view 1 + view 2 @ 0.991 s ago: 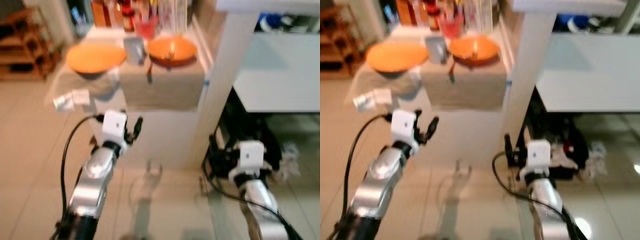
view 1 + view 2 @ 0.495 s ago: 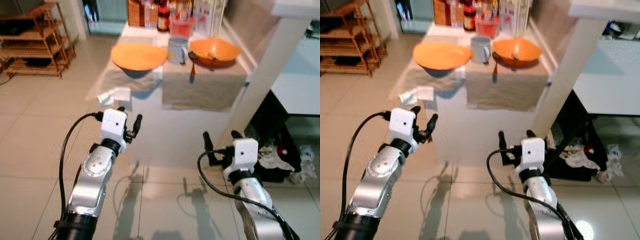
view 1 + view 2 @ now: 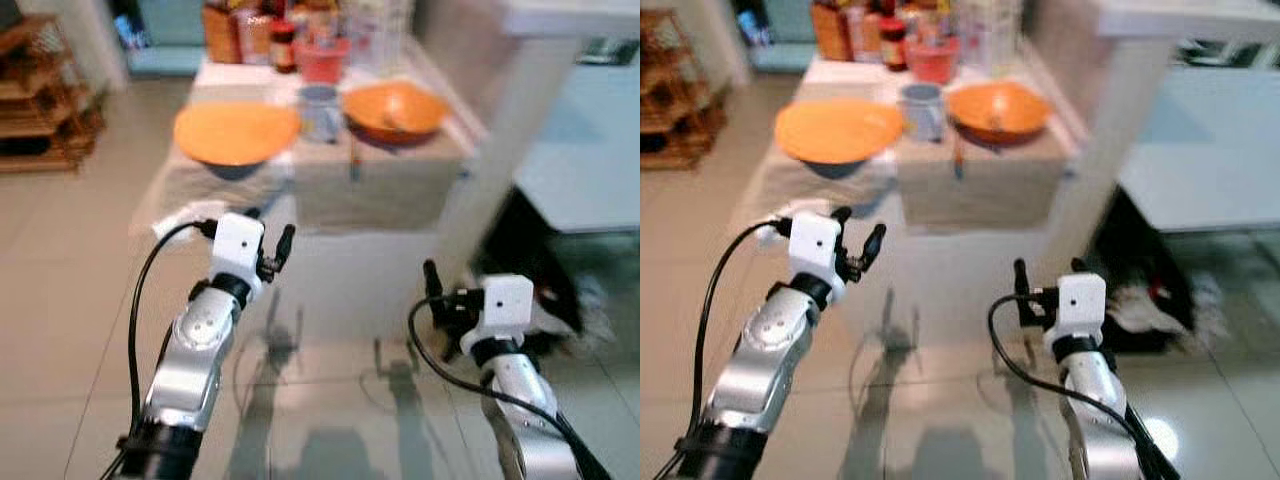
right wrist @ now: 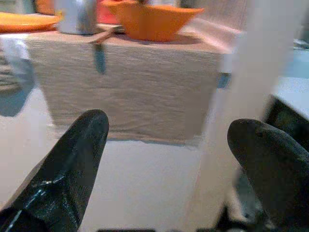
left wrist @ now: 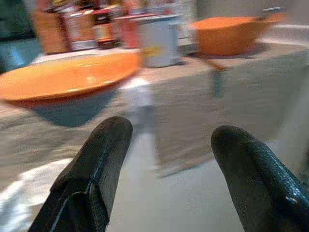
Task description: Setting the table
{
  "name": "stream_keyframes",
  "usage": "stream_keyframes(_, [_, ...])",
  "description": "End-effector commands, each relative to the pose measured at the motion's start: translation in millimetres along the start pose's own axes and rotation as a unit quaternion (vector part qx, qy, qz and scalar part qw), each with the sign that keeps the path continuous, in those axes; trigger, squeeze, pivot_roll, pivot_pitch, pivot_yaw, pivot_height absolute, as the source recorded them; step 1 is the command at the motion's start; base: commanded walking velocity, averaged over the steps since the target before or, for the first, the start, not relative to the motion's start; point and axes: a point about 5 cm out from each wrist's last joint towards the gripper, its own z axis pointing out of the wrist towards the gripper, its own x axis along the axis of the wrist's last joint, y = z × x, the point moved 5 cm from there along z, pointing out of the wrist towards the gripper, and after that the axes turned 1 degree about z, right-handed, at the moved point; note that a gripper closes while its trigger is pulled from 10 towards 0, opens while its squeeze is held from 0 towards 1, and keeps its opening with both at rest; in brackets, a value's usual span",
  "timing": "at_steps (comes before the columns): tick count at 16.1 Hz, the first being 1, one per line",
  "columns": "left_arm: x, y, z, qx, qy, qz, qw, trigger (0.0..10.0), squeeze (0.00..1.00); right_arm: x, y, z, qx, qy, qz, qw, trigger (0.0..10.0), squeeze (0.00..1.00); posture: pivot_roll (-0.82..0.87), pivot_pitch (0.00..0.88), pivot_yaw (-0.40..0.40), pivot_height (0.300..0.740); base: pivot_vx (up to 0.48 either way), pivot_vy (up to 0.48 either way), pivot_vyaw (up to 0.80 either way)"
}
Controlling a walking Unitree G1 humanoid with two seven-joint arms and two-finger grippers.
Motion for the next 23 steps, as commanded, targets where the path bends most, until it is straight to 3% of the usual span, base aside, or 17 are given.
stream_keyframes(1, [0,-10.1,-1.2,0.011,-0.001,0.013,1.000,10.0,0.00,4,-9.6,4.0,0.011,0.010,0.012,1.000,10.0,0.00,0.07,0.000,-0.020,0.740,0.454,0.000,0.00])
stream_keyframes(6, [2,-12.5,-0.8,0.023,0.004,0.009,1.000,10.0,0.00,1,-10.0,4.3,0.018,0.004,0.007,1.000,10.0,0.00,0.10,0.000,-0.047,0.740,0.442,0.000,0.00])
stream_keyframes(18, [4,-13.0,-0.7,0.035,0.009,0.010,0.999,10.0,0.00,-3,-12.0,6.1,0.030,-0.004,0.003,1.000,10.0,0.00,0.09,0.000,-0.057,0.740,0.000,0.000,0.00])
stream_keyframes(21, [7,-11.6,1.5,0.037,0.015,0.002,0.999,10.0,0.00,0,-10.1,6.9,0.029,0.000,-0.001,1.000,10.0,0.00,0.07,0.000,-0.052,0.740,0.000,0.000,0.00])
stream_keyframes(23, [9,-9.9,2.3,0.037,0.018,0.002,0.999,10.0,0.00,14,-3.0,7.9,0.012,0.029,-0.006,0.999,10.0,0.00,0.07,0.000,-0.052,0.740,0.000,0.000,0.00])
